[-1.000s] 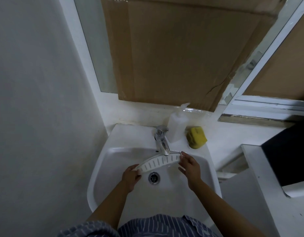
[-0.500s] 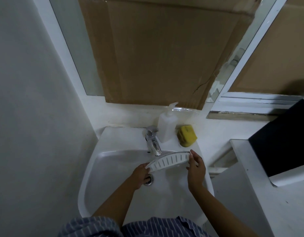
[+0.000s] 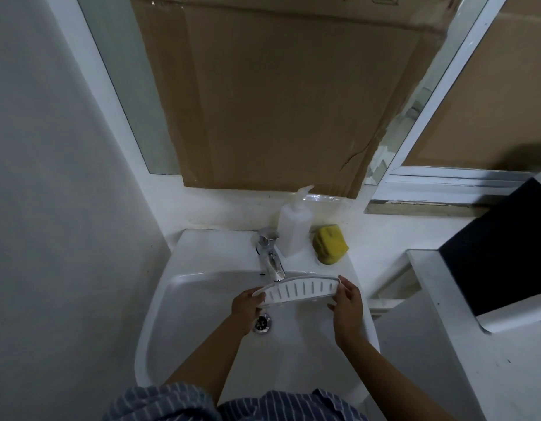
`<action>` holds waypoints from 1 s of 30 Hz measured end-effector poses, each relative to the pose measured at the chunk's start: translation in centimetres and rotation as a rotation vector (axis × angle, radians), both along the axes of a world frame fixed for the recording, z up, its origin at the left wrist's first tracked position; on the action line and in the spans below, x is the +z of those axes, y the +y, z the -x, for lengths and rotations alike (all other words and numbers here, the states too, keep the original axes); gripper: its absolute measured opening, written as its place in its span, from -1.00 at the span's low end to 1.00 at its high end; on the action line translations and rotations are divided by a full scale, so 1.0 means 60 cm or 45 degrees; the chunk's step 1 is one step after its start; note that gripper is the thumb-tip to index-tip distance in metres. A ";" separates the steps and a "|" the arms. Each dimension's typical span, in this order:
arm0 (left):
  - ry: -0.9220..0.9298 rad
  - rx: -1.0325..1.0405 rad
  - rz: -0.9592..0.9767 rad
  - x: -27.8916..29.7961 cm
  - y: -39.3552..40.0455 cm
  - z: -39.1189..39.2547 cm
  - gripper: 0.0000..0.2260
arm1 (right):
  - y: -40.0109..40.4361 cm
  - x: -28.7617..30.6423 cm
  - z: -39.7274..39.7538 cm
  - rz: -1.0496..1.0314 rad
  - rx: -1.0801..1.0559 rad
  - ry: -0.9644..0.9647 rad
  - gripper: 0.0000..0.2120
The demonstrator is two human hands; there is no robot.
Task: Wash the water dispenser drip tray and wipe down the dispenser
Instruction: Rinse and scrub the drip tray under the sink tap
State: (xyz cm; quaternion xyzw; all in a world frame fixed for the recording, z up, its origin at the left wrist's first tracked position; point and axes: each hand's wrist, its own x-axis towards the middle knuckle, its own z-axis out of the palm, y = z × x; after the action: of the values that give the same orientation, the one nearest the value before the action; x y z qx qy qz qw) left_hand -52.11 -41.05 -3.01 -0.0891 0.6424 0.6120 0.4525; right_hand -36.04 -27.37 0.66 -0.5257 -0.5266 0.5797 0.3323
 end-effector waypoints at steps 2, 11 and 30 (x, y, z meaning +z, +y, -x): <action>0.015 0.042 -0.009 -0.001 -0.018 0.010 -0.79 | -0.009 -0.013 0.005 0.028 0.053 0.006 -0.80; 0.085 0.397 0.024 -0.023 -0.132 0.058 -0.74 | -0.052 -0.051 0.057 0.433 0.304 -0.063 -0.79; 0.094 0.622 0.082 0.009 -0.172 0.065 -0.83 | -0.055 -0.034 0.101 0.860 0.385 0.020 -0.80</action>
State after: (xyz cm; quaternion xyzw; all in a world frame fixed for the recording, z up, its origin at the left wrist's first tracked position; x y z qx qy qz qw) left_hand -55.99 -51.40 -2.49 -0.2335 0.6371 0.6854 0.2643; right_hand -42.09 -30.65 -1.40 -0.5176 -0.3746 0.7673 0.0547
